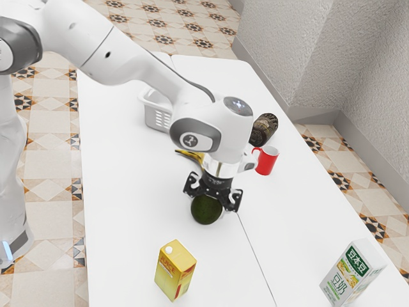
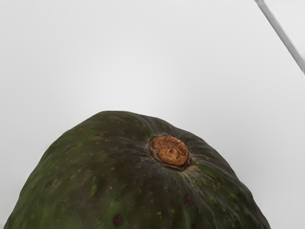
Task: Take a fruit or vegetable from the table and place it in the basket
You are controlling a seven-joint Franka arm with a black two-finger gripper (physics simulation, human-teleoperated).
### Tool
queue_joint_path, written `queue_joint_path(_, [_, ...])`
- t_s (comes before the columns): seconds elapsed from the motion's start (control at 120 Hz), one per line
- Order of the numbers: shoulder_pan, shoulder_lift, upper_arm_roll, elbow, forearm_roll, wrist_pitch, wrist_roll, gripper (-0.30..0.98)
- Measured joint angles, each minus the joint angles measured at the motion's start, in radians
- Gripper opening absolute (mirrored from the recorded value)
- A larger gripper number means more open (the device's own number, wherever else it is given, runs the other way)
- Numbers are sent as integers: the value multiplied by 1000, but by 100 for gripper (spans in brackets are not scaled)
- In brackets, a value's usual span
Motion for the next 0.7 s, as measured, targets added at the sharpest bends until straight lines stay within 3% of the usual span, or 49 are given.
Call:
queue_joint_path(0.05, [13, 0, -8, 1, 0, 3, 3, 56])
queue_joint_path(0.175, [21, -18, -16, 6, 0, 3, 10, 40])
queue_joint_path(0.267, [-2, -68, -8, 70, -6, -31, 13, 39])
queue_joint_path(0.45, [3, -220, 146, 247, -11, -220, 16, 32])
queue_joint_path(0.592, [10, -248, 351, 325, 8, -365, 19, 30])
queue_joint_path(0.7, [13, -249, 448, 345, 34, -431, 22, 25])
